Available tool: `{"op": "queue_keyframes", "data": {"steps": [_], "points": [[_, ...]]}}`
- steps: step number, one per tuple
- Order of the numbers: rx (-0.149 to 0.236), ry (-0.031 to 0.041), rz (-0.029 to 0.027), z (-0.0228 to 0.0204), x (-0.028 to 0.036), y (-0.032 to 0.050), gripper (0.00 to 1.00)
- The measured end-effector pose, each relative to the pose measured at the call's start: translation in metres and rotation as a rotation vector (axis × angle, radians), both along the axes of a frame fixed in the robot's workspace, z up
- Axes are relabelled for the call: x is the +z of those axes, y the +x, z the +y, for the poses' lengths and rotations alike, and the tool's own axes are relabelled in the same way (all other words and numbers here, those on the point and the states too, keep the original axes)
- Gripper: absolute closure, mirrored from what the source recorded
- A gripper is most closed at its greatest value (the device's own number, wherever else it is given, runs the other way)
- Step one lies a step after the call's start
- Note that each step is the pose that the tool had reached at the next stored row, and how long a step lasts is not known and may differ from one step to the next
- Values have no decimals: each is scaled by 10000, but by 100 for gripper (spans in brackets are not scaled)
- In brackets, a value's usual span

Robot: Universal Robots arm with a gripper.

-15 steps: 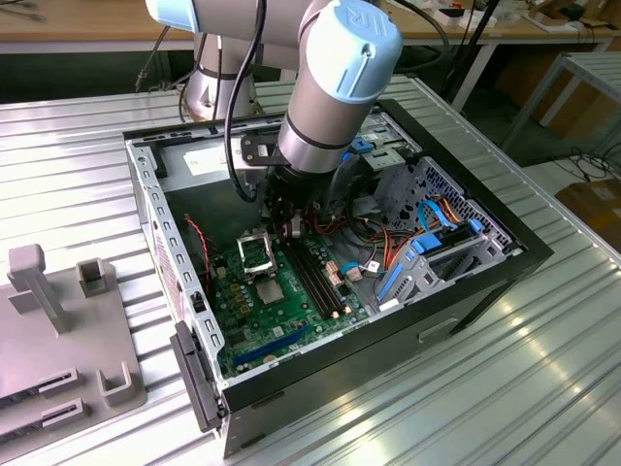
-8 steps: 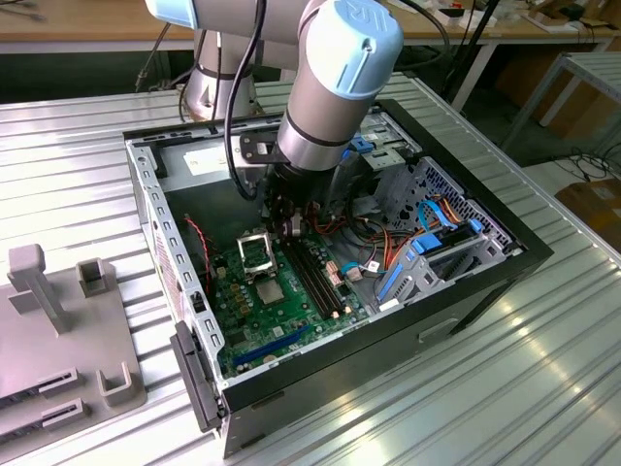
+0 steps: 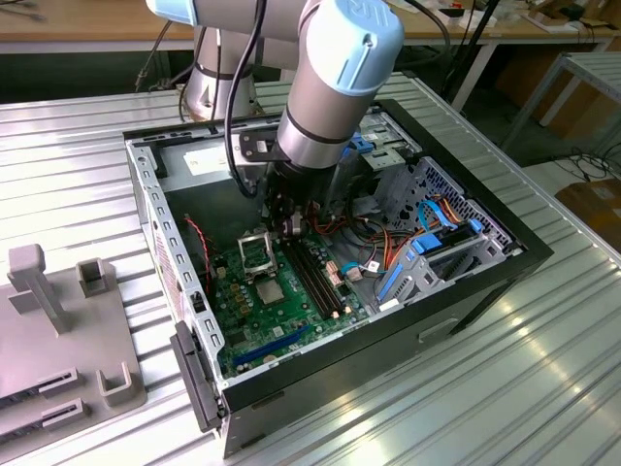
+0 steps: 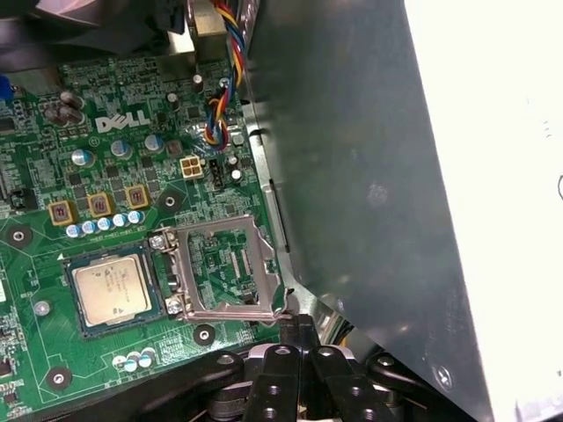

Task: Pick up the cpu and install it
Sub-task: 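Close the cpu cover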

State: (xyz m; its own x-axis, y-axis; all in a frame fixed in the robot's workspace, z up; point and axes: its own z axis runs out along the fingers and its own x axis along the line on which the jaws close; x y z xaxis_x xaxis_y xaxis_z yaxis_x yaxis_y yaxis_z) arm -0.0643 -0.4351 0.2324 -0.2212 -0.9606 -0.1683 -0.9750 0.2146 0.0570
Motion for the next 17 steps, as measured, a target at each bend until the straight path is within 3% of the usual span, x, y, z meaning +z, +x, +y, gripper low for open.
{"op": "queue_keyframes", "data": {"steps": [17], "points": [[281,-1,23,0,95,-10,89]]}}
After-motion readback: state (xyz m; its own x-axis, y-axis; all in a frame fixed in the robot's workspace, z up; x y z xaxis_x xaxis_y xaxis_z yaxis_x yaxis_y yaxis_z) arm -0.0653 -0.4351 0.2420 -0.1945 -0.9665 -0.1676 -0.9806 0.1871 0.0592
